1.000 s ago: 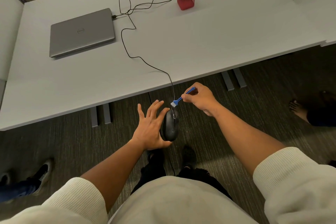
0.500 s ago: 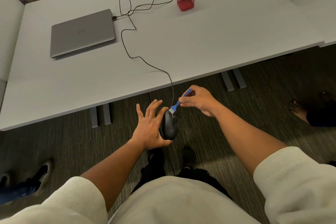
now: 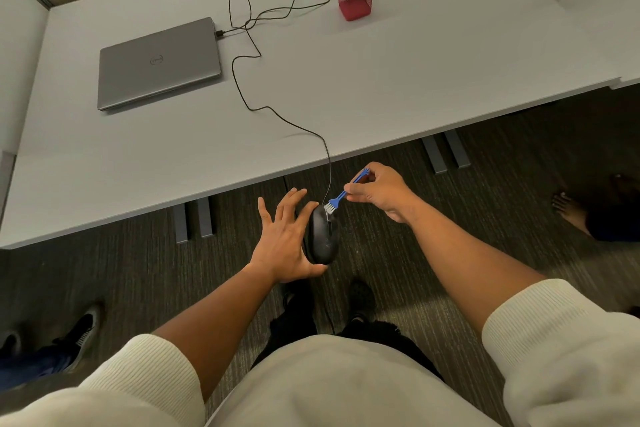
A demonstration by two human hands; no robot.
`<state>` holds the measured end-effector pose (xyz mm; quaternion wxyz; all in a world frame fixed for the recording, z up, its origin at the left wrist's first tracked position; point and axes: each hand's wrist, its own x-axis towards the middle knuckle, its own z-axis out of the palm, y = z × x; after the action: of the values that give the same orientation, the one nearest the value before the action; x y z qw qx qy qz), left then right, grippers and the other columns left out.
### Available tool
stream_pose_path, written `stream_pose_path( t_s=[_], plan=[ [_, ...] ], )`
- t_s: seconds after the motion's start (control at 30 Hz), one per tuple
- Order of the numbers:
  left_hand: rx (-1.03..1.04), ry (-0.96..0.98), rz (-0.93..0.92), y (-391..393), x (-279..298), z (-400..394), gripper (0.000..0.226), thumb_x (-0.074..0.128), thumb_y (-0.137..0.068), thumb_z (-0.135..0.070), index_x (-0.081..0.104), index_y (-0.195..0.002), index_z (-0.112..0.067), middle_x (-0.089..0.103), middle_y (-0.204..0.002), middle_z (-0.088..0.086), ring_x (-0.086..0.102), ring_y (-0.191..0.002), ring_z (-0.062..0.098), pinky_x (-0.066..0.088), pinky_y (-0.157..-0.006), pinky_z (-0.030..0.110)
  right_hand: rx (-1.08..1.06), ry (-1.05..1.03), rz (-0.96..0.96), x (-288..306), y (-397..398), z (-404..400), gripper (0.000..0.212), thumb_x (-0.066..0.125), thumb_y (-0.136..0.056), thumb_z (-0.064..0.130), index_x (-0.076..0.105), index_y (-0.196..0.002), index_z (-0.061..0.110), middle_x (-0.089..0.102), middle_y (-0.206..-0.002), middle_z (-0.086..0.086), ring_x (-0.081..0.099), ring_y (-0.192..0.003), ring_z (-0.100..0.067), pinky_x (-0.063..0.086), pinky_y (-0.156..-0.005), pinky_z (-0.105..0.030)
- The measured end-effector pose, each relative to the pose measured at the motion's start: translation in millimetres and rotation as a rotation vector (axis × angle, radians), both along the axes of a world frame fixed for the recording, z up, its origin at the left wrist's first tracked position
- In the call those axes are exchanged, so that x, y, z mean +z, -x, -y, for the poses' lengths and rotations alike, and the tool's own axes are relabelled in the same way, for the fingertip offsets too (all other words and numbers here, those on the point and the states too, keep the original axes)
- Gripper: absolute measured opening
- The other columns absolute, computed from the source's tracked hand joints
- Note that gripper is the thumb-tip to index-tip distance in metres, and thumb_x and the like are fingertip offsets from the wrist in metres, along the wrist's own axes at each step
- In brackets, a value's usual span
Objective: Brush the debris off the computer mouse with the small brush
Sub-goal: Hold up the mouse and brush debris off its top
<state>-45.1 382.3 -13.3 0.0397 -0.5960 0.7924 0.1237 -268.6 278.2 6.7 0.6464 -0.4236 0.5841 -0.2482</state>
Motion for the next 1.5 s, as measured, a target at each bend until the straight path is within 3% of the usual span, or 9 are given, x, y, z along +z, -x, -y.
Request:
stream_pose_path(
  t_s=[0.13,0.33,0.57,0.8,1.2,1.5],
  plan=[
    [0.018,0.01,-0.011,-2.2,0.2,0.2,0.12,0.058,-0.057,-0.09,0.027,-0.152,-0.024,0.009,-0.162,0.007,0.0,-0.154,0.03,-0.01,-0.113,0.074,-0.078,0.047,-0.042,-4.0,2.3,0.9,0.023,0.078,-0.082,0.002,0.06,-0.095,0.009,0.067,-0.099,-0.012,0.073,-0.088,-0.019,0.063,-0.073,-0.026],
    [0.031,0.005,-0.006,0.4,-1.9,0.8,0.12,0.056,-0.056,-0.091,0.027,-0.151,-0.024,0.007,-0.162,0.007,-0.001,-0.154,0.03,-0.008,-0.113,0.075,0.025,0.014,0.027,2.1,-3.7,1.2,0.026,0.079,-0.08,0.002,0.06,-0.098,0.005,0.069,-0.103,-0.016,0.076,-0.087,-0.019,0.063,-0.073,-0.028],
    [0.058,0.009,0.02,6.4,-0.5,2.8,0.12,0.057,-0.055,-0.091,0.032,-0.15,-0.022,0.008,-0.162,0.007,0.002,-0.154,0.031,-0.006,-0.112,0.076,0.11,0.081,-0.083,4.6,-12.9,-2.2,0.03,0.079,-0.082,0.011,0.059,-0.103,0.006,0.071,-0.106,-0.013,0.074,-0.093,-0.019,0.063,-0.08,-0.034],
    [0.075,0.009,0.018,10.5,0.9,6.0,0.12,0.056,-0.055,-0.092,0.03,-0.151,-0.023,0.005,-0.163,0.006,-0.002,-0.154,0.03,-0.006,-0.112,0.076,0.133,0.166,-0.084,11.4,-14.0,0.9,0.032,0.081,-0.08,0.009,0.059,-0.101,0.02,0.069,-0.098,-0.008,0.073,-0.088,-0.015,0.06,-0.066,-0.019],
    [0.085,0.004,0.027,12.6,0.0,10.2,0.121,0.056,-0.054,-0.092,0.03,-0.15,-0.023,0.006,-0.162,0.006,-0.001,-0.153,0.03,-0.006,-0.111,0.077,0.071,0.282,-0.203,10.0,-16.9,5.7,0.027,0.079,-0.084,0.016,0.059,-0.101,0.018,0.071,-0.09,0.0,0.071,-0.07,-0.003,0.049,-0.054,-0.006],
    [0.082,-0.006,0.018,15.5,-1.1,10.4,0.121,0.059,-0.054,-0.09,0.031,-0.15,-0.022,0.006,-0.162,0.007,-0.002,-0.153,0.03,-0.006,-0.112,0.076,0.356,0.186,-0.098,17.5,-5.3,13.5,0.028,0.084,-0.078,0.013,0.063,-0.097,0.014,0.076,-0.081,-0.005,0.076,-0.071,-0.012,0.057,-0.06,-0.016]
  ],
)
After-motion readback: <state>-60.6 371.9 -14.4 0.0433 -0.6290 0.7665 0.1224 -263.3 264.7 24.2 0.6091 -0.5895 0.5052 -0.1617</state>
